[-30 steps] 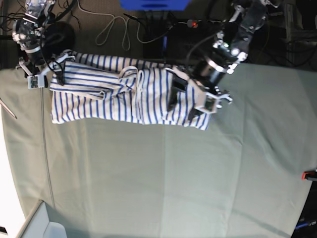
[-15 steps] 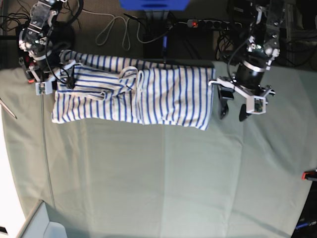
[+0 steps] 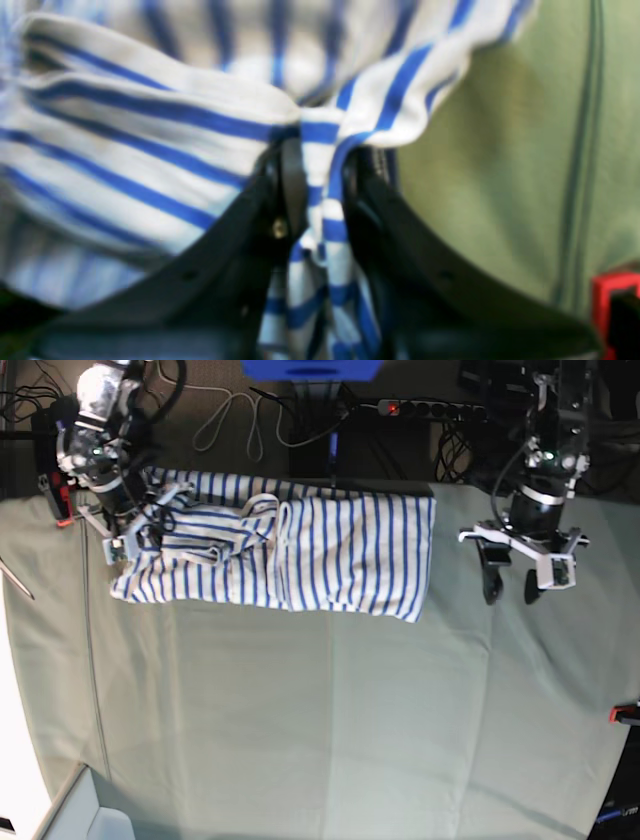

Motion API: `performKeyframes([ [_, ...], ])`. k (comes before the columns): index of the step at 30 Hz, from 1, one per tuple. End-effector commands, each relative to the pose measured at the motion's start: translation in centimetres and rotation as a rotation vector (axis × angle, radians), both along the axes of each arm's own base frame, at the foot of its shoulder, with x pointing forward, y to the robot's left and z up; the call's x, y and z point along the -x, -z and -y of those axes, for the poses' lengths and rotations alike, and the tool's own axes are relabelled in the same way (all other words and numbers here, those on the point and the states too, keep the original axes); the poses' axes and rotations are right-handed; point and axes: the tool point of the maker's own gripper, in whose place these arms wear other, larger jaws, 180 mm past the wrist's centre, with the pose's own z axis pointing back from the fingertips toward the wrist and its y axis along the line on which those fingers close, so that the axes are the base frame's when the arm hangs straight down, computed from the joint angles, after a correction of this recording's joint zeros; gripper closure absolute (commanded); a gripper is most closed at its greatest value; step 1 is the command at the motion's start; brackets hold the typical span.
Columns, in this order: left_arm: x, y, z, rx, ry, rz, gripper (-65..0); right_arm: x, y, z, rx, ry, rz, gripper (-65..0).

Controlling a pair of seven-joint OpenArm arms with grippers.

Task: Layout the t-shirt on the table in an organized manner, then fold the t-shirt properly
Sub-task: 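Lift the strip end with the right gripper and fold it over the stack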

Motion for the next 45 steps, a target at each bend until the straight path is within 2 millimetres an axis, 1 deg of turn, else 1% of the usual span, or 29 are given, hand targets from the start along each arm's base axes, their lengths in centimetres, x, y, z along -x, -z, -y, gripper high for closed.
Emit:
performKeyframes([
  [1, -0.4, -1.6, -1.3, -0.018, -0.022, 0.057, -34.2, -1.6, -2.4, -0.7, -0.015, -0.018, 0.087, 0.0],
  [2, -0.2, -1.8, -2.2, -0.027, -0.045, 0.058, -34.2, -1.7, -3.0, -0.8, -0.001, -0.023, 0.089, 0.0],
  [4, -0.2, -2.6, -3.8, -0.046, -0.082, 0.079, -34.2, -2.2, -4.6, -0.8, 0.053, -0.026, 0.091, 0.0],
  [5, -0.3, -3.2, -4.5, -0.055, -0.099, 0.092, -34.2, -2.4, -5.3, -1.3, 0.081, -0.038, 0.091, 0.0],
  [8, 0.1, -3.9, -6.6, -0.079, -0.148, 0.103, -34.2, -3.4, -7.4, -2.3, 0.18, -0.113, 0.125, 0.0],
  [11, 0.2, -4.6, -8.0, -0.096, -0.181, 0.119, -34.2, -3.9, -8.9, -4.7, 0.237, -0.204, 0.157, 0.0],
  [15, 0.7, -5.8, -10.0, -0.122, -0.228, 0.142, -34.2, -2.6, -9.3, -8.6, 0.258, -0.328, 0.162, 0.0],
  [16, 0.8, -5.9, -10.4, -0.127, -0.237, 0.144, -34.2, -2.2, -9.3, -9.2, 0.257, -0.348, 0.16, 0.0],
  [19, 1.6, -6.2, -11.7, -0.146, -0.268, 0.142, -34.2, -0.7, -8.8, -11.2, 0.269, -0.419, 0.135, 0.0],
  [21, 1.8, -6.4, -12.3, -0.153, -0.284, 0.144, -34.2, 0.5, -8.3, -13.5, 0.265, -0.489, 0.12, 0.0],
  [23, 1.9, -6.5, -12.5, -0.155, -0.289, 0.144, -34.2, 1.2, -8.4, -15.7, 0.244, -0.549, 0.127, 0.0],
  [25, 2.2, -6.6, -13.0, -0.161, -0.299, 0.145, -34.2, 1.5, -8.9, -18.1, 0.214, -0.603, 0.152, 0.0],
  [27, 2.5, -6.3, -13.0, -0.163, -0.298, 0.133, -34.2, 1.5, -9.5, -20.0, 0.193, -0.633, 0.178, 0.0],
  [30, 2.8, -6.6, -12.7, -0.168, -0.289, 0.136, -34.2, 0.4, -10.6, -22.2, 0.204, -0.665, 0.211, 0.0],
  [32, 3.1, -6.6, -12.5, -0.171, -0.284, 0.131, -34.2, -0.6, -10.7, -23.3, 0.228, -0.697, 0.208, 0.0],
  [34, 3.0, -7.0, -12.3, -0.174, -0.278, 0.14, -34.2, -1.7, -10.3, -24.5, 0.262, -0.74, 0.198, 0.0],
  [37, 4.1, -6.4, -12.2, -0.182, -0.272, 0.111, -34.2, -3.0, -9.8, -26.1, 0.273, -0.796, 0.186, 0.0],
  [38, 4.3, -6.6, -12.1, -0.184, -0.267, 0.112, -34.2, -3.5, -9.8, -26.4, 0.269, -0.801, 0.186, 0.0],
  [42, 5.4, -6.6, -13.0, -0.203, -0.288, 0.094, -34.2, -5.2, -9.3, -27.1, 0.256, -0.821, 0.172, 0.0],
  [43, 5.6, -6.6, -13.2, -0.208, -0.294, 0.093, -34.2, -5.4, -9.2, -27.2, 0.257, -0.825, 0.172, 0.0],
  [45, 6.5, -6.3, -13.7, -0.207, -0.32, 0.079, -34.2, -5.6, -9.3, -27.4, 0.256, -0.833, 0.178, 0.0],
])
